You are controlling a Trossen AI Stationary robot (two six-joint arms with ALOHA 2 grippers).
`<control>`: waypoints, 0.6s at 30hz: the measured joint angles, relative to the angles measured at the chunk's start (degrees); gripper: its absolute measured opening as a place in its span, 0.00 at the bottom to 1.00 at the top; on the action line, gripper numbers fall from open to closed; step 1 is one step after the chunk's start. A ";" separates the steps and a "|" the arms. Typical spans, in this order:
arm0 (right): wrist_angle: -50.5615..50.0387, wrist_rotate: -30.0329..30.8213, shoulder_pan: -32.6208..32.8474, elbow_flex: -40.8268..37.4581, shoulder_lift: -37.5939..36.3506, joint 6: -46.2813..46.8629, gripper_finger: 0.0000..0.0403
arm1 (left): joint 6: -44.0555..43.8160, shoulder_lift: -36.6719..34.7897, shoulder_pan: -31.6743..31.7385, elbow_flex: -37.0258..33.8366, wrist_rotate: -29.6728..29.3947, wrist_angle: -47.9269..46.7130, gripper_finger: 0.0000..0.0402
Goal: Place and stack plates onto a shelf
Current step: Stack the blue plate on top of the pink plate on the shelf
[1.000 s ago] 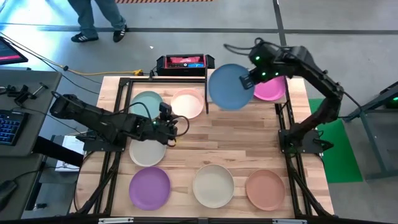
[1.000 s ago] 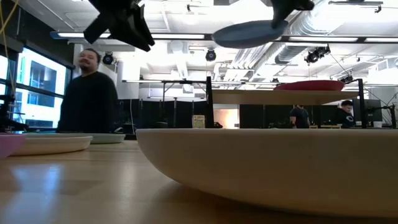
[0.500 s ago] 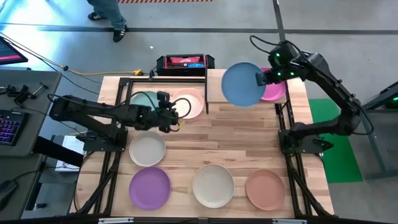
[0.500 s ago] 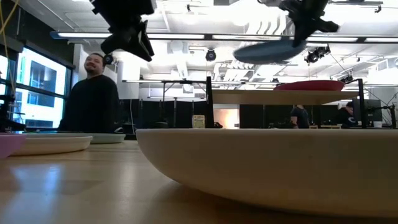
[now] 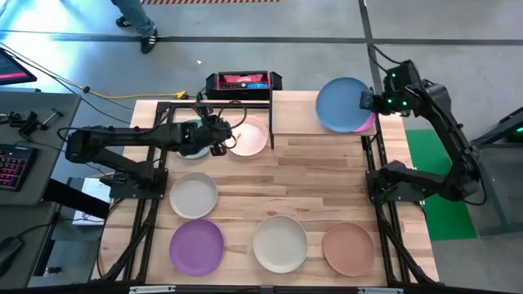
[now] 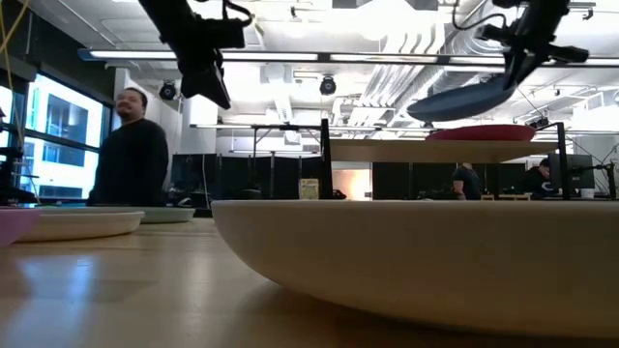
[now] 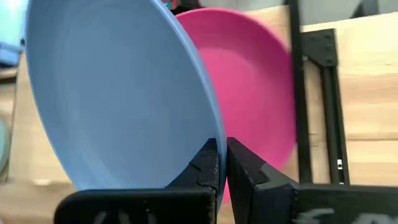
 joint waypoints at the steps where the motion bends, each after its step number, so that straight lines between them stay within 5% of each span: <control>1: 0.30 -0.26 -1.09 -0.87 -0.38 0.15 0.00 | -0.06 0.00 0.50 0.00 0.13 0.01 0.26; 11: 4.06 -6.86 -8.31 -6.74 -1.01 2.43 0.00 | 0.79 0.00 4.20 0.00 0.40 0.00 0.26; 18: 4.23 -5.65 -8.40 -6.74 -0.99 7.50 0.00 | 1.46 -0.02 6.90 -0.02 4.21 0.02 0.26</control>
